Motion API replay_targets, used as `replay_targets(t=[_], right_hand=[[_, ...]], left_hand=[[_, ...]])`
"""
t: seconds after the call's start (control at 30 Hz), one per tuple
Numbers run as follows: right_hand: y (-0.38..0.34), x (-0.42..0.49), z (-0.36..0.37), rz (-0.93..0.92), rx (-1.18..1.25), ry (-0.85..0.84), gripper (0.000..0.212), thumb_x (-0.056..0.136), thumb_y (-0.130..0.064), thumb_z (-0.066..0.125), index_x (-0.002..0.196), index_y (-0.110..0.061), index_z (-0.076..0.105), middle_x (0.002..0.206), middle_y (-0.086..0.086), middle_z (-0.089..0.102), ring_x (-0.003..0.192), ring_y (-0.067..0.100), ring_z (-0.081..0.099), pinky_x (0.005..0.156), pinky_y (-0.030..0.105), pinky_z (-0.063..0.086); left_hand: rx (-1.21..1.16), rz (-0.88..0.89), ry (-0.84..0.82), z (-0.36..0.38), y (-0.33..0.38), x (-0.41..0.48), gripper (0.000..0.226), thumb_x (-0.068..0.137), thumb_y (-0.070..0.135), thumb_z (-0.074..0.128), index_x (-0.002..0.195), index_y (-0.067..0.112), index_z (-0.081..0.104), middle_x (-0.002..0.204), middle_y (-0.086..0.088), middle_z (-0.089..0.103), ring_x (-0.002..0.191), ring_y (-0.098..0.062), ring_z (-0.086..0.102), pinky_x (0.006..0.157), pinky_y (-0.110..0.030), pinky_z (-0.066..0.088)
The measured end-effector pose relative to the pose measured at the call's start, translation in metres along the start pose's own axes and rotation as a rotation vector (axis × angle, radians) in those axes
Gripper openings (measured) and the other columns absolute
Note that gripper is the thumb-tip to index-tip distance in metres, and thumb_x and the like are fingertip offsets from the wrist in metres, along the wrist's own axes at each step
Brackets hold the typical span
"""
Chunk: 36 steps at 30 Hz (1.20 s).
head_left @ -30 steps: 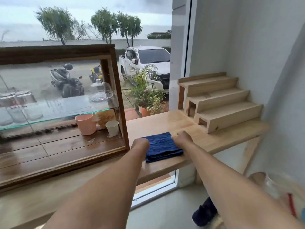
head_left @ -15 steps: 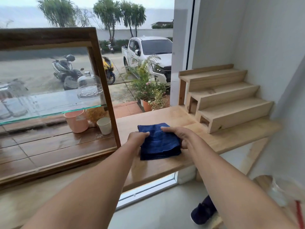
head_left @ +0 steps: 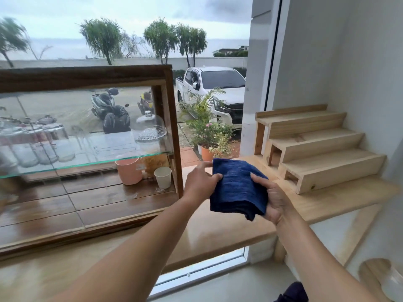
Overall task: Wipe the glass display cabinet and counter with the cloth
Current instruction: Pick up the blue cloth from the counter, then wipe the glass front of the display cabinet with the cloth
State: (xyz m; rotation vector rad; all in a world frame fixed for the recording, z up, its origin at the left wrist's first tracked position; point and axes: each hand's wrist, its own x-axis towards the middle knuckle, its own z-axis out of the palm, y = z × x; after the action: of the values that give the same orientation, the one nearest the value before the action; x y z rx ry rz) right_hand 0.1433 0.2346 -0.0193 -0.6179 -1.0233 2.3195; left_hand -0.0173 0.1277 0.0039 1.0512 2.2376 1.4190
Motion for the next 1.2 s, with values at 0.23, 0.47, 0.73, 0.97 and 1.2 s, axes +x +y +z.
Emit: replay_targets(t=[0.23, 0.47, 0.73, 0.97, 1.2], right_hand=[[-0.015, -0.031, 0.090, -0.354, 0.106, -0.007, 0.038, 0.094, -0.022, 0.060, 0.130, -0.010, 0.063, 0.124, 0.016, 0.069, 0.107, 0.034, 0.067, 0.098, 0.056, 0.049], [0.018, -0.035, 0.206, -0.733, 0.025, 0.178, 0.022, 0.096, -0.024, 0.065, 0.118, -0.024, 0.064, 0.107, -0.006, 0.072, 0.104, 0.014, 0.068, 0.095, 0.034, 0.051], [0.082, 0.017, 0.267, -1.252, -0.595, 0.249, 0.044, 0.098, -0.051, 0.056, 0.133, -0.025, 0.059, 0.126, -0.007, 0.068, 0.119, 0.015, 0.062, 0.103, 0.045, 0.048], [0.091, 0.045, 0.258, -1.419, -1.300, 0.276, 0.073, 0.104, -0.062, 0.013, 0.159, -0.017, 0.029, 0.169, 0.008, 0.007, 0.157, 0.023, -0.001, 0.125, 0.050, -0.004], [0.093, 0.052, 0.276, -1.477, -1.315, 0.220, 0.060, 0.108, -0.042, 0.015, 0.160, -0.012, 0.020, 0.169, 0.012, 0.002, 0.157, 0.026, -0.004, 0.126, 0.050, -0.004]], left_hand=[[0.313, 0.657, 0.343, -0.100, -0.003, -0.046, 0.044, 0.092, 0.023, 0.062, 0.131, 0.040, 0.052, 0.111, 0.011, 0.065, 0.091, -0.004, 0.064, 0.078, -0.029, 0.051], [0.615, 0.873, 0.839, -0.246, -0.037, -0.053, 0.051, 0.084, 0.018, 0.063, 0.134, 0.020, 0.054, 0.133, -0.009, 0.059, 0.124, -0.032, 0.055, 0.103, -0.044, 0.040], [0.950, 0.772, 0.848, -0.322, -0.080, -0.046, 0.064, 0.092, 0.025, 0.052, 0.153, 0.009, 0.039, 0.163, -0.009, 0.032, 0.153, -0.028, 0.024, 0.123, -0.055, 0.019], [1.171, 0.748, 0.853, -0.343, -0.088, -0.039, 0.067, 0.099, 0.028, 0.044, 0.159, 0.005, 0.023, 0.168, -0.010, 0.017, 0.155, -0.029, 0.017, 0.124, -0.056, 0.013], [1.217, 0.729, 0.893, -0.336, -0.091, -0.033, 0.065, 0.098, 0.019, 0.040, 0.157, -0.001, 0.023, 0.168, -0.015, 0.013, 0.155, -0.033, 0.014, 0.123, -0.058, 0.015]])
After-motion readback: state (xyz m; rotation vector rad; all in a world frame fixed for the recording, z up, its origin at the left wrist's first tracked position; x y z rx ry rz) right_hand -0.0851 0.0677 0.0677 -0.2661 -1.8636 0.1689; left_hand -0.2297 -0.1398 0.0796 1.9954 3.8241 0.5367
